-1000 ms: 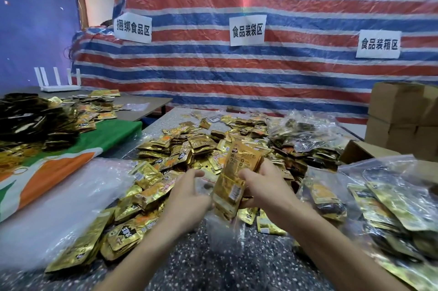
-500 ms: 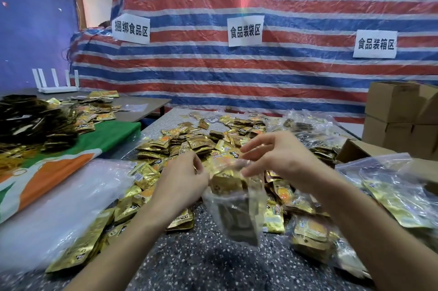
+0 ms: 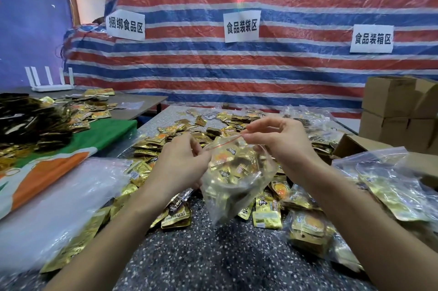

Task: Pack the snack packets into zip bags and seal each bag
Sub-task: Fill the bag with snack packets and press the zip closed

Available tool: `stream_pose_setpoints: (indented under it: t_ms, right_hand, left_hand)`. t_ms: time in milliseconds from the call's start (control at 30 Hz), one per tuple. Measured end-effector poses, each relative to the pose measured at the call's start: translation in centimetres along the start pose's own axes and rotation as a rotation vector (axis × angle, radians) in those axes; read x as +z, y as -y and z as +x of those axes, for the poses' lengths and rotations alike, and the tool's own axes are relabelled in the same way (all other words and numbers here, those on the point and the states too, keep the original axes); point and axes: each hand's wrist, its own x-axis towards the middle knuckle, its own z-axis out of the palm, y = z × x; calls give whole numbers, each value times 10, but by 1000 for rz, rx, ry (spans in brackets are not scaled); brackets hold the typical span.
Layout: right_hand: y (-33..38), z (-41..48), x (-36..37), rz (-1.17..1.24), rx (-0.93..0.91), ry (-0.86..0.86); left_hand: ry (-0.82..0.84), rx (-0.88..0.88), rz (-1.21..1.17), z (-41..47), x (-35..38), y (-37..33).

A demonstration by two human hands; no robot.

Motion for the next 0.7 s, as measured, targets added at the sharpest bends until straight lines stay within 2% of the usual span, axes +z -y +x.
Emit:
stream_pose_setpoints:
  t_ms: [133, 200, 267, 333, 400, 533, 700]
  right_hand:
    - [-21, 8, -5, 199, 44, 161]
    - [-40, 16, -8, 253, 110, 80]
    - [-67, 21, -10, 37, 172, -26]
    - [-98, 22, -10, -360, 188, -9]
    - [-128, 23, -7, -626, 190, 45]
    - [-168, 26, 12, -917, 181, 77]
    - [-184, 33, 29, -1054, 144, -19]
  left_hand:
    - [48, -51, -64, 5, 0, 3]
    - [50, -65, -81, 6, 0, 5]
    - [50, -52, -76, 5, -1, 8]
    - [45, -38, -79, 4, -2, 12]
    - [52, -41, -112, 2, -5, 16]
    - [115, -78, -219, -4, -10, 18]
    - [190, -180, -339, -4, -13, 14]
